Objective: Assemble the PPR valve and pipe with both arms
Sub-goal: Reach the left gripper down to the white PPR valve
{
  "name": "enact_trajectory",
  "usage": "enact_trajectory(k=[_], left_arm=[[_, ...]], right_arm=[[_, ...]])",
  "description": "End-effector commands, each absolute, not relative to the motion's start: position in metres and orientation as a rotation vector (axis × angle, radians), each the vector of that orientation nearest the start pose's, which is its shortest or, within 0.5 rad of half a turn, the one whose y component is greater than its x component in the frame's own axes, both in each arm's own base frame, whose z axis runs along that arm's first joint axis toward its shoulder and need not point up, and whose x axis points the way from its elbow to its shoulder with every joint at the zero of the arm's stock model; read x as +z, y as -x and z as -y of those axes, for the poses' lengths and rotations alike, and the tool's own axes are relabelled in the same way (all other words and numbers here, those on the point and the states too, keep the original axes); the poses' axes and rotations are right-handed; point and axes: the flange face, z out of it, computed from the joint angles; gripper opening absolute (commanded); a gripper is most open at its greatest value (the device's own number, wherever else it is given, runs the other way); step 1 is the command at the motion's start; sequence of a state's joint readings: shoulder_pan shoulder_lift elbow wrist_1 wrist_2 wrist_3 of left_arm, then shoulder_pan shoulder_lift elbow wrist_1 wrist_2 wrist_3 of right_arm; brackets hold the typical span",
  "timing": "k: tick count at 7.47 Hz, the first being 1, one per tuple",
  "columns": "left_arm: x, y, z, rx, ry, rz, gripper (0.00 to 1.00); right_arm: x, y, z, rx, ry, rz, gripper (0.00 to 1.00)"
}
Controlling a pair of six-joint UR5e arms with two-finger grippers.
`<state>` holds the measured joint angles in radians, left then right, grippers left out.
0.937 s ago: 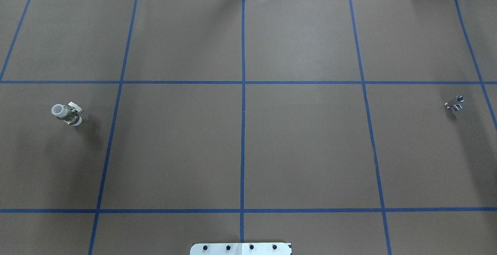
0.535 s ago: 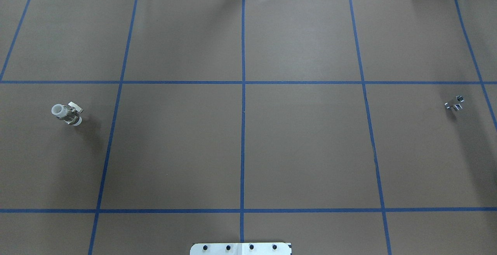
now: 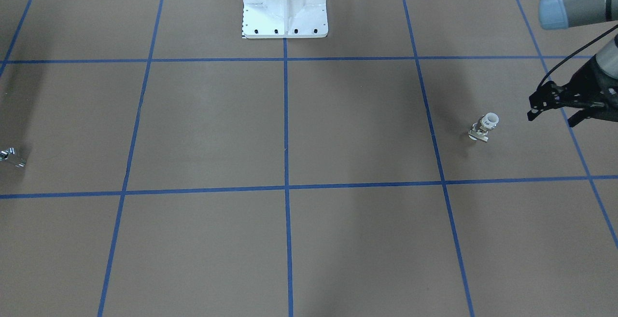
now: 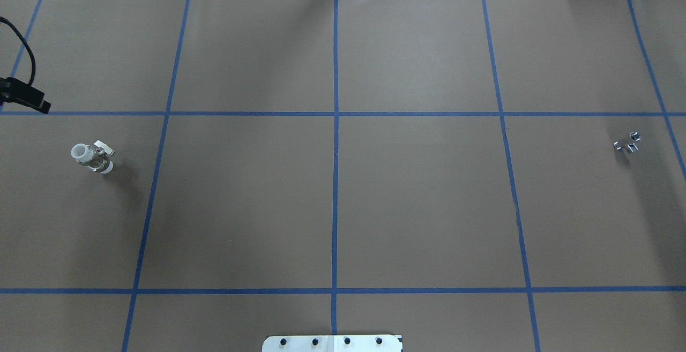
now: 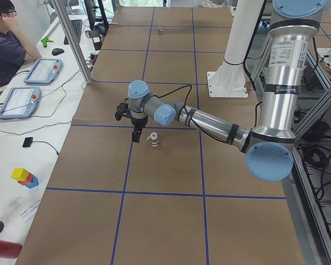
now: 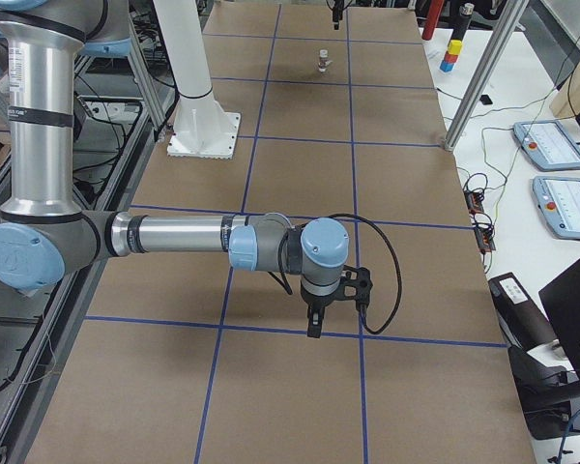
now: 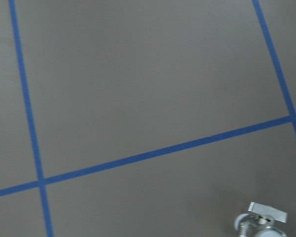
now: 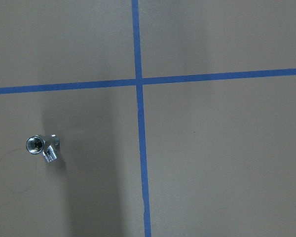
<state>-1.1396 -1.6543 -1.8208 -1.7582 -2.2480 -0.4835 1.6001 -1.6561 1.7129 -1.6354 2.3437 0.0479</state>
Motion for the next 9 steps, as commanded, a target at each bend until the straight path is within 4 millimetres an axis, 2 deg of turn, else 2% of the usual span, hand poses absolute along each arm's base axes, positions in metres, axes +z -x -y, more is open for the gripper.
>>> enact_trajectory(k=[1, 3, 9], left_arm=[[0.471, -0.221, 0.491, 0.076, -0.072, -0.796, 1.0], [0.471, -0.238, 0.487, 0.079, -0.059, -0.787, 1.0], [0.491, -0.255, 0.483, 0.097, -0.017, -0.766, 1.0]], right_arm=[[0.634, -0.077, 0.454, 0.078, 0.014, 0.775, 0.99], [0.634, -0.076, 0.455, 0.075, 0.014, 0.775, 0.99], [0.637, -0.069, 0.456, 0.068, 0.028, 0.784, 0.99]])
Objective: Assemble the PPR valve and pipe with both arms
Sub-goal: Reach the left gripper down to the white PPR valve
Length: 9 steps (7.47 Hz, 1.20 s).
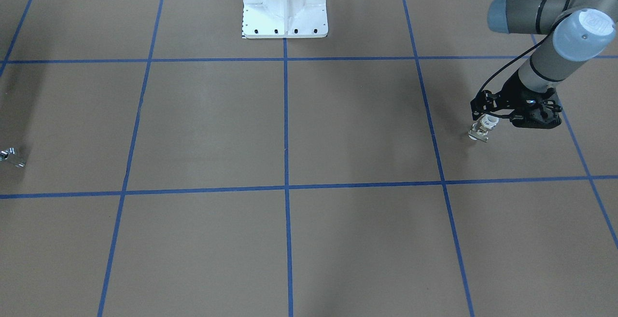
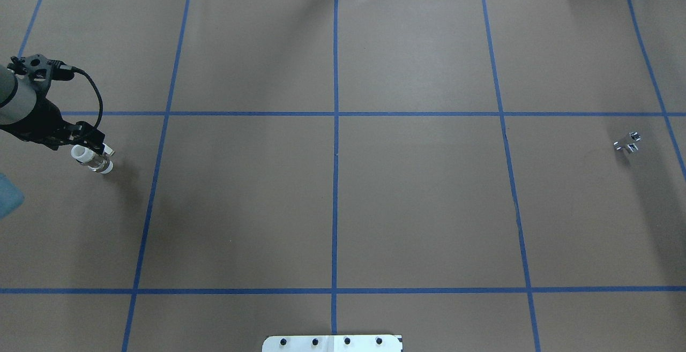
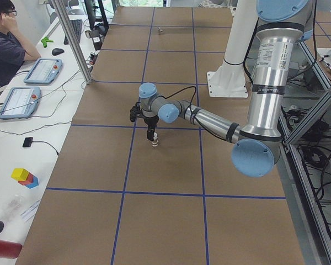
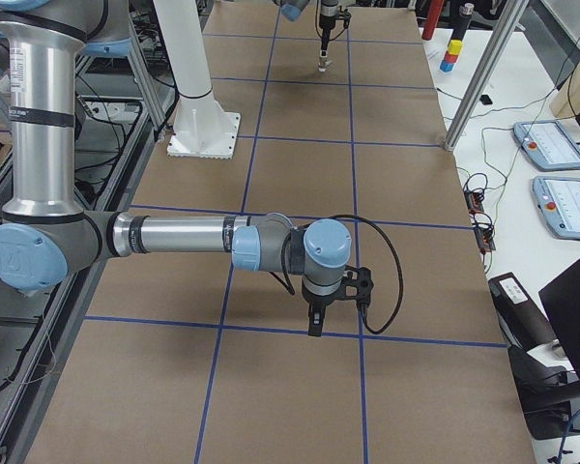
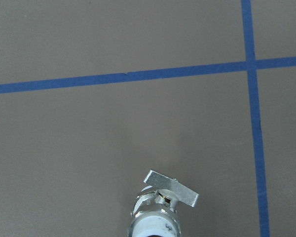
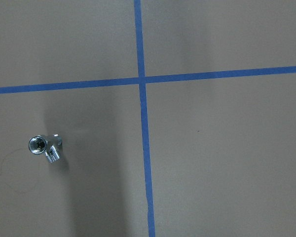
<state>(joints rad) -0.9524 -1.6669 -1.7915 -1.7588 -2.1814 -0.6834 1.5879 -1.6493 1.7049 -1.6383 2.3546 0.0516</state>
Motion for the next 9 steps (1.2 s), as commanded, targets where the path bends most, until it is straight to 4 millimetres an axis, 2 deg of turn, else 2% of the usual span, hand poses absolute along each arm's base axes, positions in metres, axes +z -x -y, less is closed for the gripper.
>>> enact_trajectory(k=[1, 2, 7, 9], left_arm=[[0.493, -0.257, 0.484, 0.094, -0.037, -0.74, 1.0], [0.495, -0.264, 0.482, 0.106, -0.034, -0.733, 1.0], [0.497, -0.27, 0.479, 0.121, -0.032, -0.733, 0.99], [0.495, -0.269, 0.479, 0.126, -0.036, -0.735, 0.91]], right_arm=[[0.638, -0.069, 0.456, 0.069, 0.03, 0.785, 0.99], [0.638, -0.068, 0.457, 0.067, 0.03, 0.785, 0.99], [0.643, -0.069, 0.46, 0.071, 0.039, 0.783, 0.99], [0.643, -0.069, 0.46, 0.071, 0.039, 0.783, 0.99]])
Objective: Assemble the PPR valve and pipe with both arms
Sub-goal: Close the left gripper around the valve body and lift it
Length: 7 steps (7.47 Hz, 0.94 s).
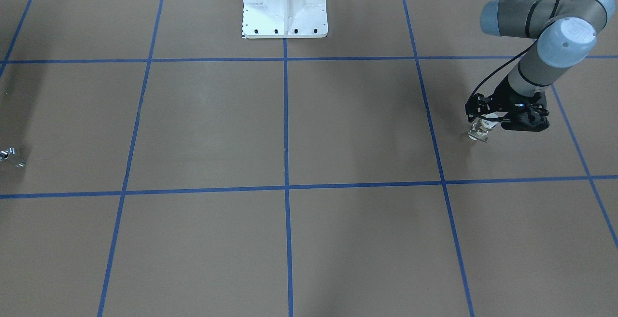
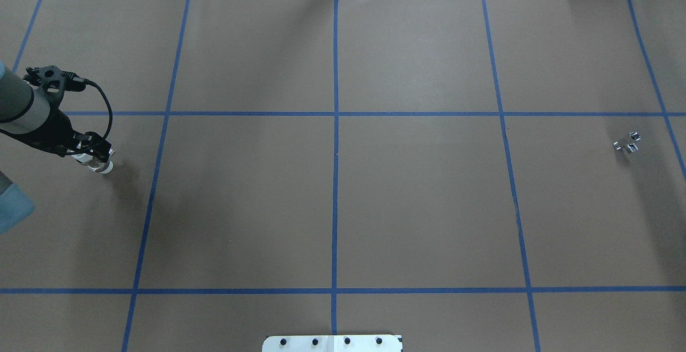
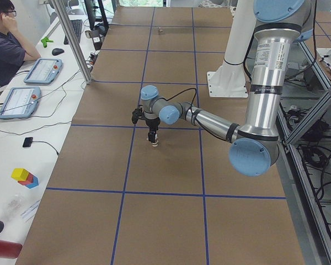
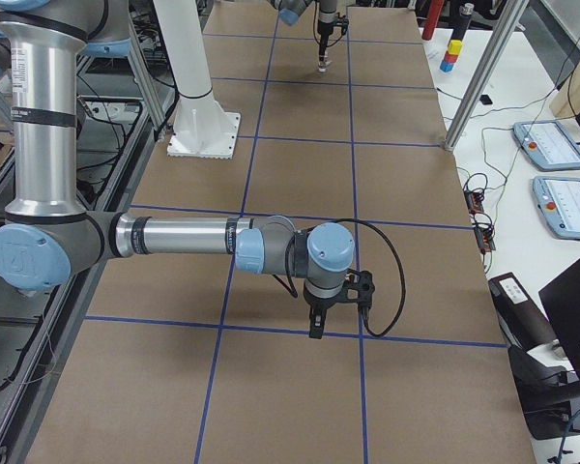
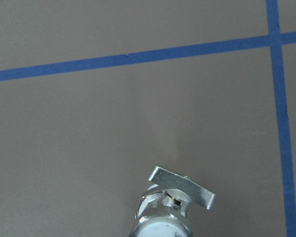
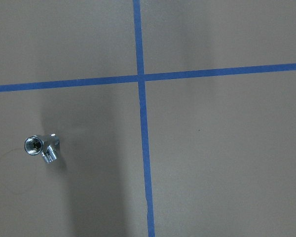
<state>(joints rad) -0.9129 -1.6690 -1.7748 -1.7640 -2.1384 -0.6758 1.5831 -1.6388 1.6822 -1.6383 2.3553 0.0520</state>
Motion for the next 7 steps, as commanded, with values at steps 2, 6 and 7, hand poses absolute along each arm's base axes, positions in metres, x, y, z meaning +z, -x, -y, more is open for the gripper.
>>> enact_trajectory(k=[2, 6, 7], left_arm=[[0.4973, -0.2697, 0.4793, 0.125, -0.033, -0.733, 0.88], [0.4992, -0.2698, 0.479, 0.122, -0.029, -0.734, 0.8], [0.5029, -0.2706, 0.48, 0.122, -0.024, -0.73, 0.78]], right_arm=[[0.6412, -0.0687, 0.4618, 0.07, 0.036, 0.783, 0.99], [0.6404, -0.0686, 0.4625, 0.067, 0.034, 0.785, 0.99], [0.6419, -0.0685, 0.4617, 0.069, 0.037, 0.785, 0.99]])
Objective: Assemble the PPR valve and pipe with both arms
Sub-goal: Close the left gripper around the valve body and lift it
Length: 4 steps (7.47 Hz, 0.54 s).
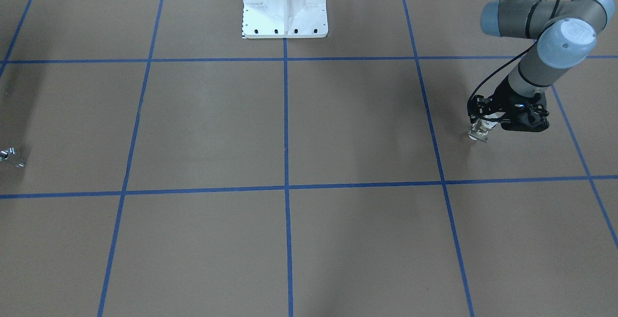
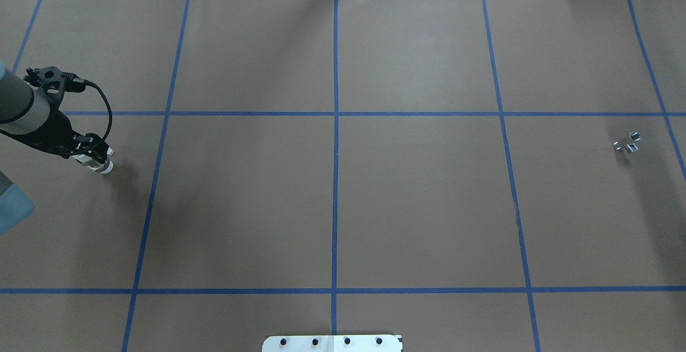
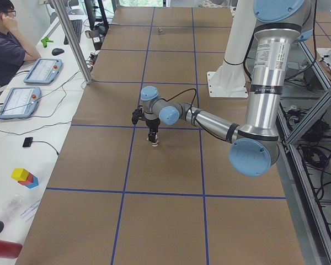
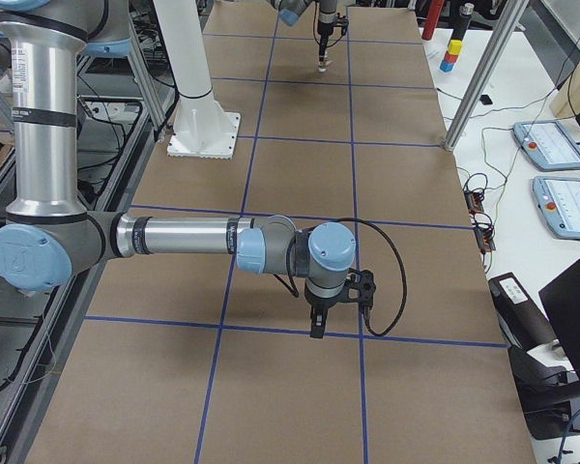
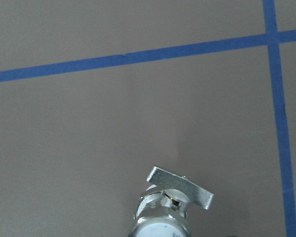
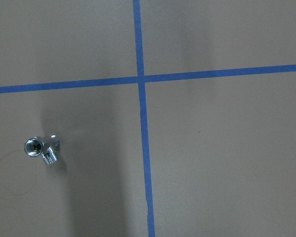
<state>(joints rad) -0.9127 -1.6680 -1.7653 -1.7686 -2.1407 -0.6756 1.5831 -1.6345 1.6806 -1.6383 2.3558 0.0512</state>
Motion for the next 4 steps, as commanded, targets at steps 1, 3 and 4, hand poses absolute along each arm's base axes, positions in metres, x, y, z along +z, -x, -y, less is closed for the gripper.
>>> enact_trajectory(k=[1, 3, 4], left_arm=[[0.5035, -0.2707, 0.4801, 0.122, -0.024, -0.73, 0.75], [0.5027, -0.2711, 0.4798, 0.122, -0.022, -0.737, 0.66], [0.5034, -0.2711, 0.4799, 0.121, -0.021, -0.736, 0.61]], right_arm=[[0.6419, -0.0685, 0.4617, 0.069, 0.037, 0.785, 0.99], [0.6426, -0.0685, 0.4616, 0.069, 0.038, 0.785, 0.99], [0.6426, -0.0685, 0.4616, 0.069, 0.038, 0.785, 0.99]])
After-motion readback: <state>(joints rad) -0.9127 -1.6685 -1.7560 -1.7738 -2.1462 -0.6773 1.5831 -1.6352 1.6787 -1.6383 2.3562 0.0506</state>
